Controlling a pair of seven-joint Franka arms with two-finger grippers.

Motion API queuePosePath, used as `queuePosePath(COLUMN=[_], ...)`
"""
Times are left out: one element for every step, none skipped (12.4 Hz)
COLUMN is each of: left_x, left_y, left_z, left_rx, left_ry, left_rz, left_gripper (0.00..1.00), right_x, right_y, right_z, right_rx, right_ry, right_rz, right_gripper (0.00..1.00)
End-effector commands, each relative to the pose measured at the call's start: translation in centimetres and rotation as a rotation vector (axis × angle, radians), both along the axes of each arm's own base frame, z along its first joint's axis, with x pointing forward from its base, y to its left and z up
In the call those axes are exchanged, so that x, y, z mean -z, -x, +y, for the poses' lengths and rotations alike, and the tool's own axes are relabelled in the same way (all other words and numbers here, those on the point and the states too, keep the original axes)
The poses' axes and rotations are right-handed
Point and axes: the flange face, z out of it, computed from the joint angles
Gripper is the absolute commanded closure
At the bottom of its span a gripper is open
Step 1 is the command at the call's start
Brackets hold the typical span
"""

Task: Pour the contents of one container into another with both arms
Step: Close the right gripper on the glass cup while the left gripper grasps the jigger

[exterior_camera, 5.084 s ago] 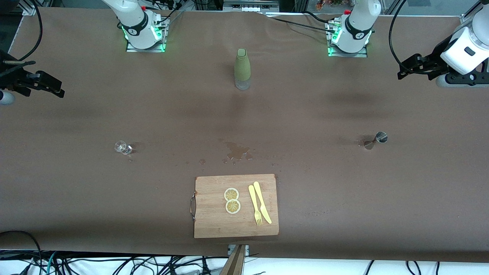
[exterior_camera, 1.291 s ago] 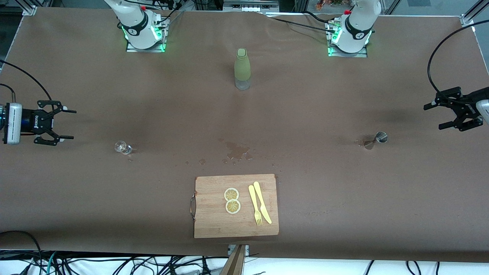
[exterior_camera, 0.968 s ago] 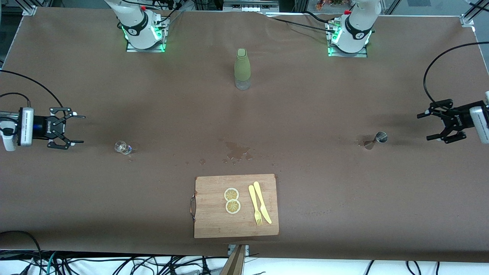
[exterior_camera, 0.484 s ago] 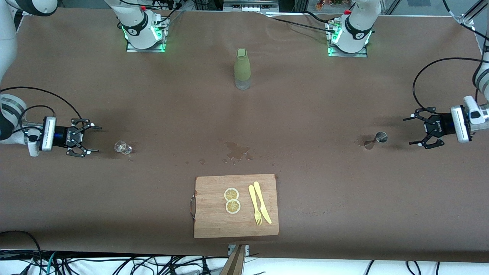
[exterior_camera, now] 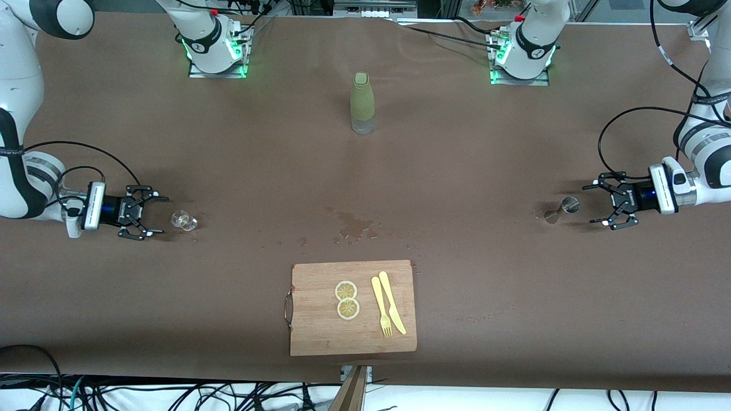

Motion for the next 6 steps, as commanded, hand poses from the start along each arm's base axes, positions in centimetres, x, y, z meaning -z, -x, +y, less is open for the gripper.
queuePosePath(left_x=[1.3, 2.3, 3.4, 3.7, 3.9, 4.6], left_y=[-0.4, -0.4, -0.3, -0.2, -0.2, 0.1], left_z=[0.6, 0.5, 0.3, 0.3, 0.1, 0.2], left_rx=[0.020, 0.030, 0.023, 0.025, 0.030, 0.031], left_ry=[0.053, 0.058, 0.077, 0.081, 0.082, 0.087], left_rz=[-0.076, -0.095, -0.111, -0.127, -0.127, -0.130], left_gripper=[0.00, 0.00, 0.00, 0.00, 0.00, 0.00], right_x=[0.5, 0.9, 1.4, 1.7, 1.8, 1.9], right_y=[-1.3, -1.4, -1.4, -1.5, -1.7, -1.7], right_z=[1.1, 1.5, 2.0, 2.8, 3.0, 3.1], right_rx=[0.009, 0.011, 0.006, 0.003, 0.004, 0.003], right_ry=[-0.005, -0.004, -0.004, -0.013, -0.009, -0.004], right_rz=[-0.030, -0.027, -0.026, -0.029, -0.032, -0.034], right_gripper=[0.00, 0.00, 0.00, 0.00, 0.00, 0.00])
